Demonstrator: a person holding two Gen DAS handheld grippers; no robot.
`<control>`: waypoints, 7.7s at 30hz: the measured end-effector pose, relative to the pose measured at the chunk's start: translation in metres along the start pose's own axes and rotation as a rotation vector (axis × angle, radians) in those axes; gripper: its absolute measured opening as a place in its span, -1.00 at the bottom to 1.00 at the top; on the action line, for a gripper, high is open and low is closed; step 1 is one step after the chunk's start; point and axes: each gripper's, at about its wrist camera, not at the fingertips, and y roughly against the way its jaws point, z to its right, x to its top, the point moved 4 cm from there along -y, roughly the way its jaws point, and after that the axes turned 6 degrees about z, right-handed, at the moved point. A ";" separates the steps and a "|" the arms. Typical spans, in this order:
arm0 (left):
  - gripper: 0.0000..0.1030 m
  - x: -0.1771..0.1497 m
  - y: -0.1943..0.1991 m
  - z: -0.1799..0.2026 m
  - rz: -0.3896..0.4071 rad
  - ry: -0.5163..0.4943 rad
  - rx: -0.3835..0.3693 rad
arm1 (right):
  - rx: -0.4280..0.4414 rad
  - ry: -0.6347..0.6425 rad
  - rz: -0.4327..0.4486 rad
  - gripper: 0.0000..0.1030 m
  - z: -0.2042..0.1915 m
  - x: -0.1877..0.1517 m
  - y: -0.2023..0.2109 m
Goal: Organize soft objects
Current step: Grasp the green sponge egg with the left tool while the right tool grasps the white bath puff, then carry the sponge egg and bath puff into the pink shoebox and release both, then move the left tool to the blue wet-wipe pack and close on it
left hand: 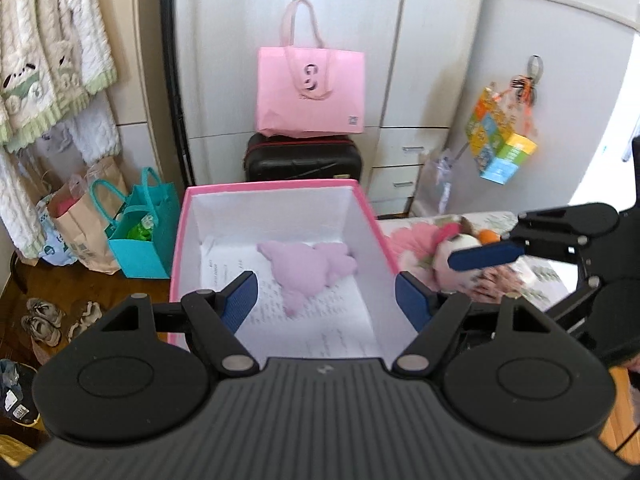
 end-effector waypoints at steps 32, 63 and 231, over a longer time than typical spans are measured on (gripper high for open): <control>0.50 -0.098 0.035 0.191 -0.135 -0.323 -0.316 | -0.234 -0.160 0.119 0.39 0.038 -0.159 0.194; 0.51 -0.160 -0.102 0.247 -0.003 -0.237 -0.305 | -0.426 -0.071 0.154 0.53 0.117 -0.245 0.106; 0.90 -0.060 0.081 0.088 -0.011 -0.160 -0.165 | -0.088 0.103 0.178 0.83 -0.037 -0.069 0.126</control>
